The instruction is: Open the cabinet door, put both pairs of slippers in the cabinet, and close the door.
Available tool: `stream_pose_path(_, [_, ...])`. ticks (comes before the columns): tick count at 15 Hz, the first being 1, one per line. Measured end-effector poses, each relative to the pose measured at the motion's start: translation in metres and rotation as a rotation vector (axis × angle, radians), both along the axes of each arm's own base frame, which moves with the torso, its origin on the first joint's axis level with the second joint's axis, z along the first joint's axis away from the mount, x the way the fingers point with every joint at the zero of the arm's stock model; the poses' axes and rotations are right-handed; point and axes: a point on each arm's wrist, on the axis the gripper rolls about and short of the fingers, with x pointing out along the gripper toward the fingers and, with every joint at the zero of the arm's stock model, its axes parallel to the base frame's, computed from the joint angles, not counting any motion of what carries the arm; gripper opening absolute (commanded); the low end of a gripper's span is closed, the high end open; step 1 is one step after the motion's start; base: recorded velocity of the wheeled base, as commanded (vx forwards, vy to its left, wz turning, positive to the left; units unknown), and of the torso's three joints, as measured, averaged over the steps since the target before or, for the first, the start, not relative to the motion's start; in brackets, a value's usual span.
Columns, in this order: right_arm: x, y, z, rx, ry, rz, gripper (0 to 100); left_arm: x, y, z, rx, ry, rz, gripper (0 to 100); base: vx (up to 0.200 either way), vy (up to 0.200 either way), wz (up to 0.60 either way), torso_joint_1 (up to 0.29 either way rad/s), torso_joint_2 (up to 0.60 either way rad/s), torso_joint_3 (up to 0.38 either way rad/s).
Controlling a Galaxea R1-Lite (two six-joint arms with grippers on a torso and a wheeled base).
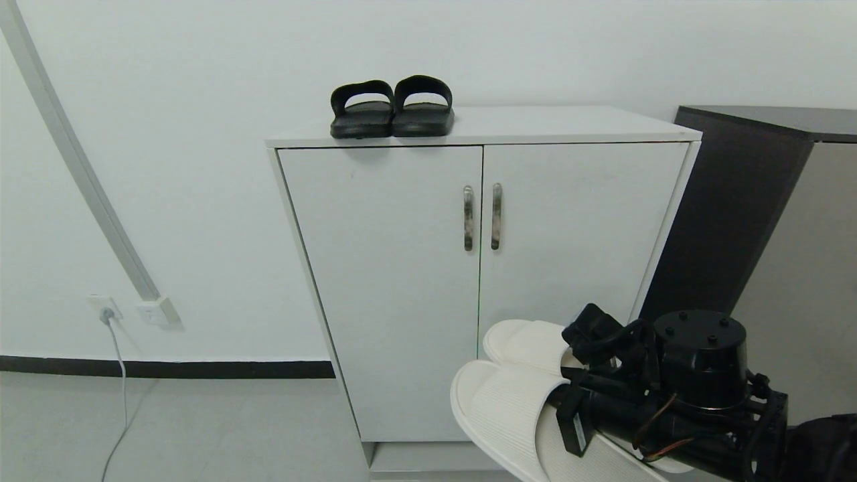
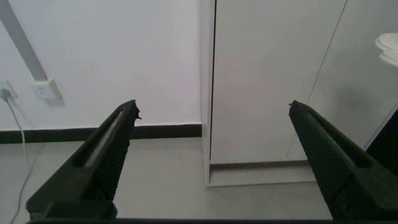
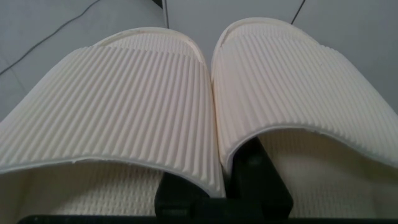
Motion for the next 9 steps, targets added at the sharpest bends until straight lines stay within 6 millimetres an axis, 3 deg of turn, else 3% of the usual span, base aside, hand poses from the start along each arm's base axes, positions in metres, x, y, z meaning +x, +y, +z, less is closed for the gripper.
stream_pose_path(3, [0.000,0.000,0.002,0.021,-0.023,0.001,0,-0.002,0.000,0.012,-0.021,-0.030,-0.005,100,0.000,0.000,0.00,-0.009,0.05,0.059])
stream_pose_path(6, [-0.001,0.000,0.000,0.013,-0.015,0.003,0,0.001,-0.002,0.053,-0.076,-0.038,-0.098,100,0.000,0.000,0.00,-0.008,0.06,0.054])
stream_pose_path(9, [-0.003,0.000,-0.001,0.011,-0.014,0.008,0,0.023,-0.006,0.091,-0.099,0.041,-0.242,100,0.000,0.000,0.00,0.000,0.00,0.000])
